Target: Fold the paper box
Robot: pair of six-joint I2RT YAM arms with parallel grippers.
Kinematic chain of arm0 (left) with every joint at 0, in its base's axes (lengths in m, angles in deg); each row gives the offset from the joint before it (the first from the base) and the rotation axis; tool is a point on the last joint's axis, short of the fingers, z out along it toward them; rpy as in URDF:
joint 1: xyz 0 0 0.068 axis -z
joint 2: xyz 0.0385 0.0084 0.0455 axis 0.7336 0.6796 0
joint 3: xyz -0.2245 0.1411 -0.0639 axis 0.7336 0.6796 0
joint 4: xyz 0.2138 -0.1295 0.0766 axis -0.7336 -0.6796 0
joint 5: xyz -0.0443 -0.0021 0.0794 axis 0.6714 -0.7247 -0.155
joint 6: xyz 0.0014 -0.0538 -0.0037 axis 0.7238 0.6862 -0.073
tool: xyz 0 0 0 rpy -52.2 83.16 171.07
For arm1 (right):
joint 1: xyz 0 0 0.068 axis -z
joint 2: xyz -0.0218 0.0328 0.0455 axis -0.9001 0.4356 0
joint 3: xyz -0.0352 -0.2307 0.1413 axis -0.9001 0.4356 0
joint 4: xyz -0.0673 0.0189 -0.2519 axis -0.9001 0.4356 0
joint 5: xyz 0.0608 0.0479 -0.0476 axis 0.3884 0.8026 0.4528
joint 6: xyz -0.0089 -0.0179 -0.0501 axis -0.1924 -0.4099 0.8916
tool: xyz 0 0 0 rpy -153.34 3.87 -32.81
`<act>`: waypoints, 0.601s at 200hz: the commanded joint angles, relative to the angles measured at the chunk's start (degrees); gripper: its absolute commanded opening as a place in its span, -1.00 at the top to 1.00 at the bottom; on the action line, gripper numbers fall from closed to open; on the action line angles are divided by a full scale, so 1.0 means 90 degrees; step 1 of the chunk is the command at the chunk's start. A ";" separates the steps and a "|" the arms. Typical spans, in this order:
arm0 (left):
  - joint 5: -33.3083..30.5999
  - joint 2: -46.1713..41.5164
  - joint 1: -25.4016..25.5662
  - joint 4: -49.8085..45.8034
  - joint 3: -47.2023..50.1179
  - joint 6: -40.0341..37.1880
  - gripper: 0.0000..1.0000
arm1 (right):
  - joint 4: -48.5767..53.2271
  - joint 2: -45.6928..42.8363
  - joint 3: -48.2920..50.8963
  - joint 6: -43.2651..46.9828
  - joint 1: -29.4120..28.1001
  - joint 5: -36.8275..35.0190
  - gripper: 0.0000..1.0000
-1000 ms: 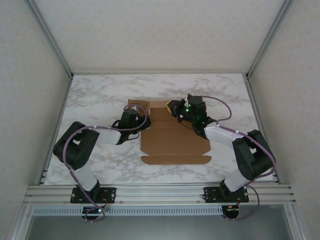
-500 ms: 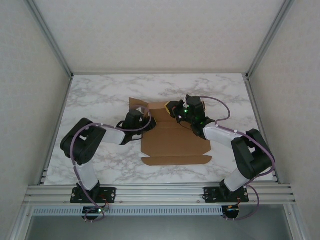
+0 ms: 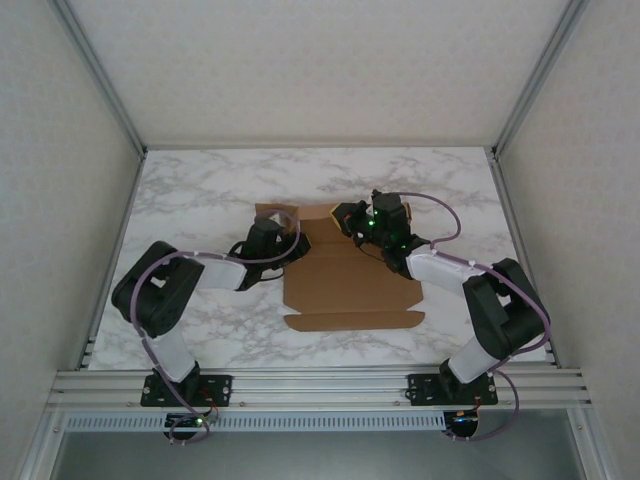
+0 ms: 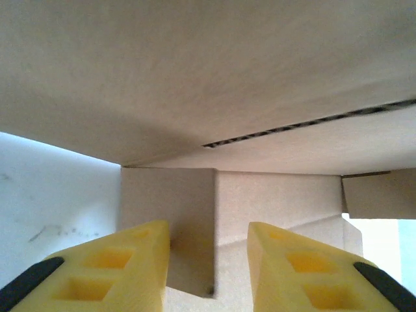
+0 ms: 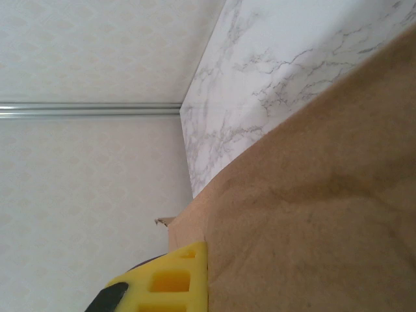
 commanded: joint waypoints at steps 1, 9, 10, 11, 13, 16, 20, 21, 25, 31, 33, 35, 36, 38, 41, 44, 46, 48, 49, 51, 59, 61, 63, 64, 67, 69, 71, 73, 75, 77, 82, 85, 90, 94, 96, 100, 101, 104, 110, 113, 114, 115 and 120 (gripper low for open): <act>-0.0261 -0.0566 -0.0035 -0.0346 0.0347 -0.0003 0.27 | 0.0578 -0.0087 0.0088 0.0182 -0.0003 -0.0046 0.91; -0.0314 -0.0741 -0.0042 -0.0390 0.0557 0.0055 0.27 | 0.0610 -0.0099 0.0084 0.0210 0.0008 -0.0043 0.91; -0.0321 -0.0770 -0.0040 -0.0402 0.0580 0.0062 0.27 | 0.0615 -0.0103 0.0082 0.0211 0.0011 -0.0047 0.91; -0.0330 -0.0800 -0.0039 -0.0412 0.0601 0.0071 0.28 | 0.0623 -0.0105 0.0081 0.0217 0.0008 -0.0047 0.91; -0.0348 -0.0844 -0.0038 -0.0438 0.0641 0.0082 0.28 | 0.0638 -0.0106 0.0085 0.0221 0.0010 -0.0047 0.91; -0.0379 -0.0938 -0.0038 -0.0499 0.0680 0.0084 0.28 | 0.0646 -0.0114 0.0088 0.0236 0.0014 -0.0049 0.91; -0.0446 -0.1064 -0.0038 -0.0603 0.0740 0.0088 0.29 | 0.0665 -0.0121 0.0087 0.0255 0.0023 -0.0050 0.91; -0.0465 -0.1098 -0.0038 -0.0626 0.0754 0.0089 0.29 | 0.0662 -0.0124 0.0079 0.0258 0.0028 -0.0051 0.91; -0.0543 -0.1234 -0.0038 -0.0746 0.0818 0.0087 0.30 | 0.0681 -0.0135 0.0075 0.0275 0.0024 -0.0052 0.91; -0.0677 -0.1487 -0.0042 -0.0904 0.0901 0.0087 0.30 | 0.0726 -0.0142 0.0073 0.0312 0.0042 -0.0061 0.91; -0.0725 -0.1570 -0.0039 -0.0966 0.0918 0.0089 0.30 | 0.0734 -0.0145 0.0071 0.0323 0.0043 -0.0061 0.91; -0.0786 -0.1663 -0.0038 -0.1035 0.0942 0.0084 0.31 | 0.0746 -0.0145 0.0058 0.0333 0.0048 -0.0056 0.91; -0.0811 -0.1710 -0.0038 -0.1051 0.0948 0.0077 0.31 | 0.0751 -0.0146 0.0060 0.0336 0.0051 -0.0053 0.91; -0.0866 -0.1808 -0.0038 -0.1142 0.0972 0.0074 0.31 | 0.0775 -0.0146 0.0055 0.0353 0.0045 -0.0059 0.91; -0.0942 -0.1960 -0.0038 -0.1293 0.0992 0.0059 0.32 | 0.0805 -0.0153 0.0040 0.0379 0.0057 -0.0057 0.91; -0.1031 -0.2113 -0.0038 -0.1416 0.1011 0.0051 0.32 | 0.0833 -0.0155 0.0033 0.0401 0.0059 -0.0052 0.91; -0.1080 -0.2219 -0.0043 -0.1494 0.1024 0.0043 0.32 | 0.0846 -0.0155 0.0029 0.0416 0.0062 -0.0046 0.91; -0.1139 -0.2326 -0.0039 -0.1567 0.1030 0.0036 0.32 | 0.0850 -0.0155 0.0024 0.0422 0.0060 -0.0050 0.91; -0.1168 -0.2383 -0.0039 -0.1611 0.1036 0.0029 0.33 | 0.0852 -0.0155 0.0023 0.0425 0.0062 -0.0041 0.91; -0.1227 -0.2494 -0.0038 -0.1689 0.1033 0.0016 0.33 | 0.0853 -0.0160 0.0022 0.0441 0.0065 -0.0034 0.91; -0.1443 -0.2934 -0.0038 -0.2013 0.1024 -0.0068 0.33 | 0.0879 -0.0175 0.0021 0.0461 0.0087 -0.0026 0.91; -0.1501 -0.3042 -0.0040 -0.2100 0.1015 -0.0094 0.33 | 0.0877 -0.0180 0.0022 0.0465 0.0091 -0.0015 0.91; -0.1556 -0.3155 -0.0039 -0.2185 0.1001 -0.0122 0.33 | 0.0889 -0.0179 0.0014 0.0472 0.0095 -0.0012 0.91; -0.1587 -0.3212 -0.0038 -0.2227 0.0992 -0.0129 0.33 | 0.0889 -0.0179 0.0014 0.0472 0.0095 -0.0012 0.91; -0.1662 -0.3359 -0.0038 -0.2354 0.0971 -0.0163 0.33 | 0.0900 -0.0186 0.0008 0.0481 0.0099 -0.0002 0.91; -0.1738 -0.3471 -0.0038 -0.2429 0.0953 -0.0184 0.33 | 0.0914 -0.0190 0.0011 0.0485 0.0101 0.0010 0.91; -0.1806 -0.3587 -0.0040 -0.2499 0.0934 -0.0199 0.33 | 0.0923 -0.0193 0.0007 0.0490 0.0109 0.0016 0.91; -0.1857 -0.3694 -0.0046 -0.2602 0.0914 -0.0237 0.33 | 0.0930 -0.0194 0.0003 0.0502 0.0111 0.0029 0.91; -0.1914 -0.3796 -0.0047 -0.2667 0.0893 -0.0268 0.33 | 0.0939 -0.0194 -0.0003 0.0509 0.0112 0.0033 0.91; -0.1977 -0.3895 -0.0050 -0.2762 0.0863 -0.0298 0.33 | 0.0946 -0.0194 -0.0006 0.0521 0.0112 0.0041 0.91; -0.2116 -0.4118 -0.0071 -0.2945 0.0787 -0.0384 0.33 | 0.0968 -0.0195 -0.0031 0.0541 0.0130 0.0079 0.91; -0.2205 -0.4245 -0.0084 -0.3054 0.0735 -0.0431 0.32 | 0.0987 -0.0195 -0.0040 0.0558 0.0128 0.0098 0.91; -0.2330 -0.4418 -0.0131 -0.3225 0.0641 -0.0520 0.32 | 0.1024 -0.0197 -0.0047 0.0580 0.0136 0.0129 0.91; -0.2422 -0.4538 -0.0179 -0.3326 0.0555 -0.0592 0.31 | 0.1043 -0.0201 -0.0060 0.0592 0.0140 0.0137 0.91; -0.2461 -0.4591 -0.0207 -0.3361 0.0515 -0.0621 0.31 | 0.1048 -0.0199 -0.0060 0.0600 0.0141 0.0143 0.91; -0.2522 -0.4664 -0.0287 -0.3463 0.0436 -0.0679 0.30 | 0.1049 -0.0201 -0.0062 0.0602 0.0137 0.0160 0.91; -0.2533 -0.4680 -0.0314 -0.3481 0.0416 -0.0695 0.30 | 0.1054 -0.0203 -0.0059 0.0602 0.0134 0.0167 0.91; -0.2559 -0.4710 -0.0391 -0.3546 0.0349 -0.0730 0.30 | 0.1050 -0.0199 -0.0057 0.0608 0.0133 0.0179 0.91; -0.2603 -0.4725 -0.0582 -0.3638 0.0224 -0.0768 0.31 | 0.1042 -0.0204 -0.0060 0.0613 0.0142 0.0207 0.92; -0.2624 -0.4701 -0.0688 -0.3695 0.0163 -0.0765 0.32 | 0.1040 -0.0204 -0.0057 0.0613 0.0146 0.0217 0.92; -0.2633 -0.4694 -0.0724 -0.3714 0.0138 -0.0758 0.32 | 0.1045 -0.0204 -0.0057 0.0613 0.0144 0.0220 0.92; -0.2643 -0.4680 -0.0767 -0.3729 0.0116 -0.0754 0.31 | 0.1042 -0.0204 -0.0057 0.0613 0.0147 0.0226 0.92; -0.2661 -0.4603 -0.0956 -0.3808 0.0006 -0.0720 0.32 | 0.1043 -0.0196 -0.0059 0.0613 0.0144 0.0242 0.91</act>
